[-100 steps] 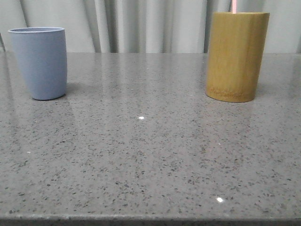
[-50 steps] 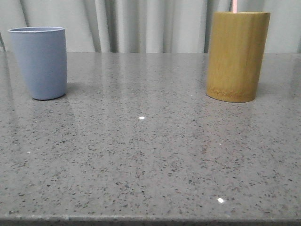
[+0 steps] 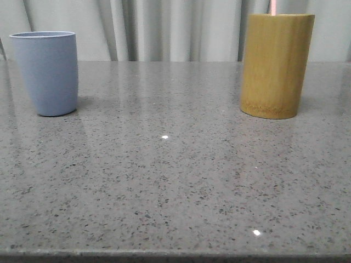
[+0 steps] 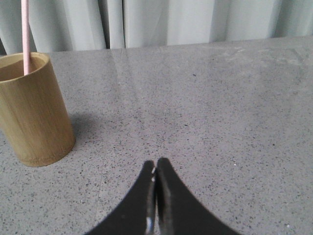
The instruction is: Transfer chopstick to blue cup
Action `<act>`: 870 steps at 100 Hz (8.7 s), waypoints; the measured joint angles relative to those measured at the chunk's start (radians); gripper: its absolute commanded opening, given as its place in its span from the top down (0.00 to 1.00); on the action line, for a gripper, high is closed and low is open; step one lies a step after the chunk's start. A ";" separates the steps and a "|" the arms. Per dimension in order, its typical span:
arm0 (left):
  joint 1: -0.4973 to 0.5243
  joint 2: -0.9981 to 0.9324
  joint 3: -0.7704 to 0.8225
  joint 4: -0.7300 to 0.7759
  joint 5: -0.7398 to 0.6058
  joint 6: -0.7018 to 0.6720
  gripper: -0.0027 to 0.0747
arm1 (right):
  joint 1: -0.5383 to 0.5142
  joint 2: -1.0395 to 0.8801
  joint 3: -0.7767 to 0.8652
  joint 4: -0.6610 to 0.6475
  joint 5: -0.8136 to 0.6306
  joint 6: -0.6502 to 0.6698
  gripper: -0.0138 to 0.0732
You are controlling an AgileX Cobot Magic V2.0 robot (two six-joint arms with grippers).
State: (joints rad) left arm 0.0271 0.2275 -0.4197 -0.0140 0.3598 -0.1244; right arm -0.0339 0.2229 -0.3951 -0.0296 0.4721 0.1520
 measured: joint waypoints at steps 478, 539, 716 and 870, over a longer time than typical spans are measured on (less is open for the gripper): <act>-0.464 1.672 -1.365 -0.351 0.702 0.244 0.43 | 0.000 0.292 -0.230 0.009 0.043 0.000 0.51; -0.464 1.446 -1.357 -0.255 0.652 0.215 0.48 | 0.000 0.300 -0.250 0.009 0.055 0.000 0.51; -0.464 0.456 -0.424 0.254 0.421 -0.124 0.48 | 0.336 1.314 -1.055 0.030 0.081 0.000 0.38; -0.464 0.456 -0.424 0.254 0.421 -0.124 0.48 | 0.507 1.172 -1.198 0.030 -0.053 0.000 0.92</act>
State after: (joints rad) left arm -0.4370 0.6838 -0.8436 0.2405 0.7810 -0.2481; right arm 0.4728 1.3953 -1.5933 0.0000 0.4195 0.1520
